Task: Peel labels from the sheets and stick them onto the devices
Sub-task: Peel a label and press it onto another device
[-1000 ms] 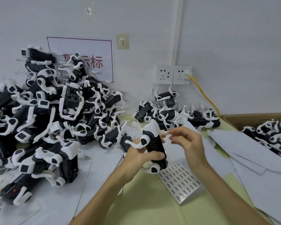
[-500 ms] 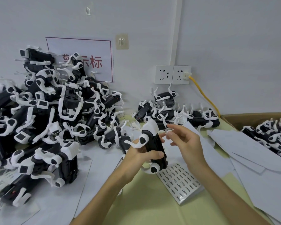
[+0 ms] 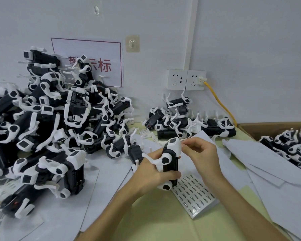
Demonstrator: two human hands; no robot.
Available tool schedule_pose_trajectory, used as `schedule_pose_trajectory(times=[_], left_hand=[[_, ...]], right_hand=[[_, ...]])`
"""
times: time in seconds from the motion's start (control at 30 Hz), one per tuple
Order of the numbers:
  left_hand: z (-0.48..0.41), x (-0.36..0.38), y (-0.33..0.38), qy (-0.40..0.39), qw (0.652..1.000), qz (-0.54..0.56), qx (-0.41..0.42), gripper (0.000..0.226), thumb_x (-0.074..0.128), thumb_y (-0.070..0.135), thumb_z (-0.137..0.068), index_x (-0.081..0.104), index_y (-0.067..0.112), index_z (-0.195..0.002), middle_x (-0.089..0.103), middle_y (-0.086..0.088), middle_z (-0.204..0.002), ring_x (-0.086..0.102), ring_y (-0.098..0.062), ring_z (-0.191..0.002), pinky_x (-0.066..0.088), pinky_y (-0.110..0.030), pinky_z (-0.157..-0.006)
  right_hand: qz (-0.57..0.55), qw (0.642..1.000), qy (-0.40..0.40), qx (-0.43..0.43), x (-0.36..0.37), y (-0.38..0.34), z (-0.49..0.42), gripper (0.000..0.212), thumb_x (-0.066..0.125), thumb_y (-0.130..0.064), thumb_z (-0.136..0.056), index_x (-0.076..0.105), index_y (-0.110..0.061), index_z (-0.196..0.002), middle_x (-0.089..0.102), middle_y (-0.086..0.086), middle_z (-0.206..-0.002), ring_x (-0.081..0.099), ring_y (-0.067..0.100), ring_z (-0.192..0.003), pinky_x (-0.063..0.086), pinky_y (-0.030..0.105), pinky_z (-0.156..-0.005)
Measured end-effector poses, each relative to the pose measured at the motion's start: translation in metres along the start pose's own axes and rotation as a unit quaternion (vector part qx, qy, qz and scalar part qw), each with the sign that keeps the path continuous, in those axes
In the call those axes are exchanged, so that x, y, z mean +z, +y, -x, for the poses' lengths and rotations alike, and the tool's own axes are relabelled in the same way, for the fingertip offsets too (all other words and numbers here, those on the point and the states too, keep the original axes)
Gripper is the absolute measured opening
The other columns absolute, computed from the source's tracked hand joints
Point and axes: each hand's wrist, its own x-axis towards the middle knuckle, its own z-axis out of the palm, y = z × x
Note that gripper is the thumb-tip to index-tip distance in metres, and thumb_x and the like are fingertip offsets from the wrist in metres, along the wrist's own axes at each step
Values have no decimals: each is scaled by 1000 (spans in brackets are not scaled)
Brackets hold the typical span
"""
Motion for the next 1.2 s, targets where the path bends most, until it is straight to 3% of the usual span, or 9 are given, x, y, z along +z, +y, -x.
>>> schedule_pose_trajectory(times=[0.2, 0.33, 0.4, 0.53, 0.63, 0.73, 0.9, 1.07, 1.2], left_hand=[[-3, 1, 0, 35, 999, 7, 9, 43, 83, 33, -70, 72, 33, -111, 66, 2, -116, 66, -7, -108, 54, -22, -87], [-6, -3, 6, 74, 984, 159, -33, 40, 73, 41, -81, 72, 36, -120, 75, 2, -123, 70, -13, -115, 54, -22, -85], [-7, -5, 11, 80, 971, 219, -59, 38, 68, 53, -84, 73, 42, -120, 75, 9, -124, 72, -8, -109, 54, -16, -76], [-11, -7, 15, 93, 962, 250, -65, 33, 51, 69, -86, 77, 55, -103, 76, 12, -121, 70, -8, -112, 46, -31, -92], [-13, -6, 9, 90, 950, 283, -96, 42, 45, 69, -87, 78, 51, -106, 76, 10, -121, 66, -12, -114, 42, -30, -84], [-14, -5, 5, 72, 949, 291, -99, 42, 45, 67, -90, 78, 49, -107, 77, 9, -119, 69, -8, -104, 48, -19, -67], [-17, -13, 5, 69, 945, 311, -71, 68, 49, 71, -90, 62, 28, -141, 65, 2, -143, 57, -18, -136, 38, -45, -116], [-18, -10, 2, 6, 946, 312, -93, 82, 45, 73, -91, 57, 12, -144, 62, -4, -147, 58, -20, -136, 37, -49, -118], [-19, -11, 3, 8, 954, 276, -114, 77, 51, 72, -93, 55, 16, -146, 66, -1, -142, 63, -20, -131, 46, -44, -111]], right_hand=[[15, 1000, -9, -6, 3, -1, 1, 21, 72, -10, -92, 71, -27, -80, 72, -5, -76, 70, 12, -71, 54, 20, -72], [-41, 998, -35, 13, 4, -9, 4, 7, 66, -14, -94, 62, -11, -89, 72, 3, -83, 71, 18, -74, 52, 33, -76], [-71, 995, -62, 29, 4, -11, 7, 26, 66, -28, -88, 58, -9, -104, 73, 10, -98, 73, 23, -87, 52, 40, -82], [-63, 982, -167, 66, 10, -10, 14, 68, 75, -50, -74, 48, -27, -132, 70, -6, -116, 68, 15, -109, 53, 29, -88], [-38, 976, -198, 86, 20, -2, 19, 70, 81, -43, -75, 45, -33, -135, 67, -6, -119, 68, 11, -107, 51, 24, -90], [-25, 981, -177, 74, 25, 0, 22, 63, 84, -23, -84, 46, -32, -134, 65, 2, -125, 69, 17, -105, 52, 35, -99], [-110, 988, -94, 45, 15, -11, 13, 63, 80, -32, -76, 52, -24, -132, 71, -6, -106, 73, 16, -100, 56, 24, -80], [-137, 990, -34, 14, 9, -17, 9, 71, 82, -48, -67, 53, -24, -127, 72, -6, -97, 71, 7, -89, 56, 21, -74], [-181, 982, 43, 31, 1, -10, -1, 60, 81, -49, -73, 56, -25, -122, 75, -1, -104, 73, 20, -102, 60, 47, -90]])
